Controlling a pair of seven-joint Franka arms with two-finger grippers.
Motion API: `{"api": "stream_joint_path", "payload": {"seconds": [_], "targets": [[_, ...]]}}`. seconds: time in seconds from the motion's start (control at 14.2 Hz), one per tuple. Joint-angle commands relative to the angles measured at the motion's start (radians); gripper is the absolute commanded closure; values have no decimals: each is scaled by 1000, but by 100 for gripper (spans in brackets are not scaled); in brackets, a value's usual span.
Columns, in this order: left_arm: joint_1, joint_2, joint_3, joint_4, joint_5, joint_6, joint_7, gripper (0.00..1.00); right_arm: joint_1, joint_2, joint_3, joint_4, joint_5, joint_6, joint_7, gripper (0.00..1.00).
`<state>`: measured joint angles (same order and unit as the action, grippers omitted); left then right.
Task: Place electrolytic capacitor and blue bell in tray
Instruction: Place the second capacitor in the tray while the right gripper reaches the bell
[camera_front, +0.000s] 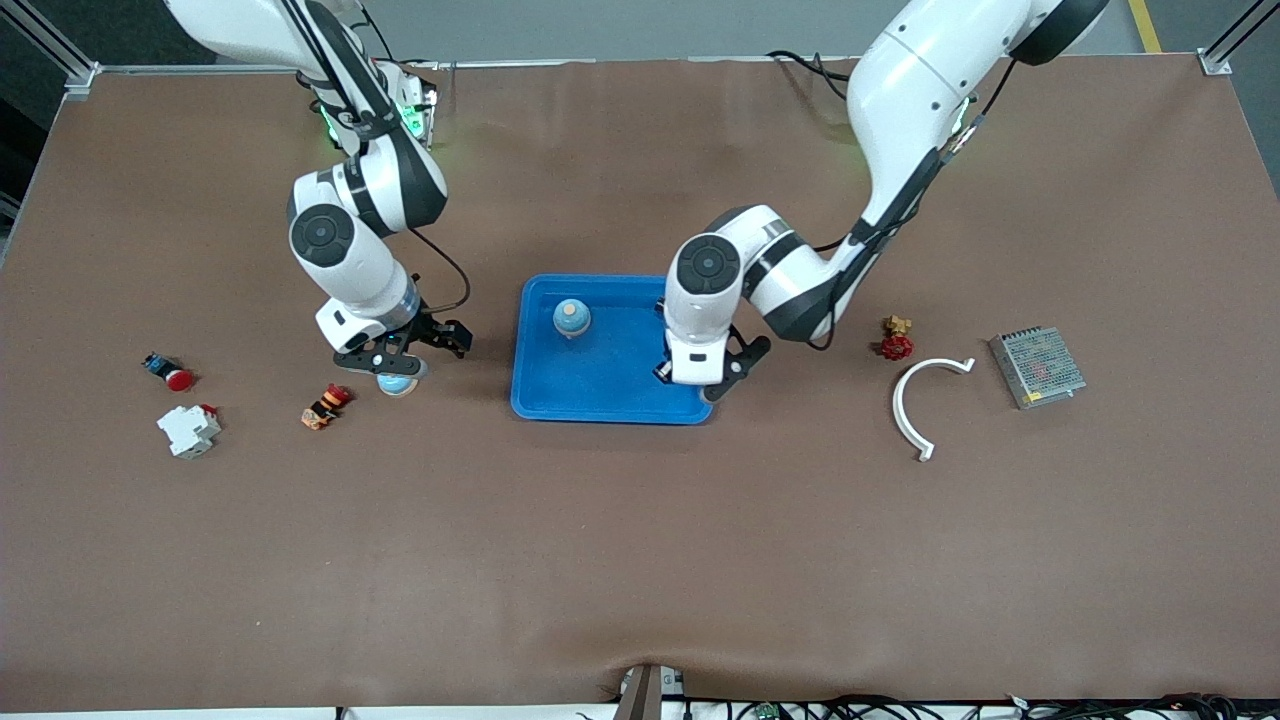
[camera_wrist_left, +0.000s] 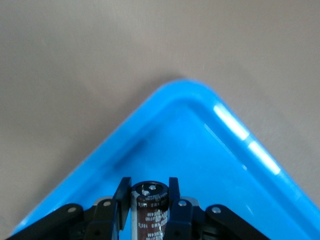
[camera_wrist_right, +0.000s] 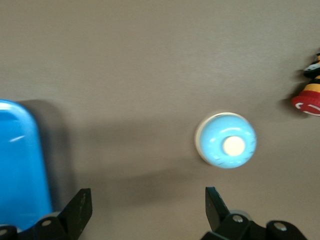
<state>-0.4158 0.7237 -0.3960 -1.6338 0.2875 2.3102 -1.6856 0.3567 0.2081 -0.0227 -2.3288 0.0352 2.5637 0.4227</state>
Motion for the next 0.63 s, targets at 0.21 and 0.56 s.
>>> {"api": "stream_joint_path", "payload": {"seconds": [0.21, 0.56], "targets": [[-46, 80, 38, 35, 10, 83, -26, 100, -158, -30, 18, -52, -14, 59, -215, 0], [-70, 66, 89, 55, 24, 83, -13, 0, -206, 43, 20, -53, -12, 162, -246, 0]]}}
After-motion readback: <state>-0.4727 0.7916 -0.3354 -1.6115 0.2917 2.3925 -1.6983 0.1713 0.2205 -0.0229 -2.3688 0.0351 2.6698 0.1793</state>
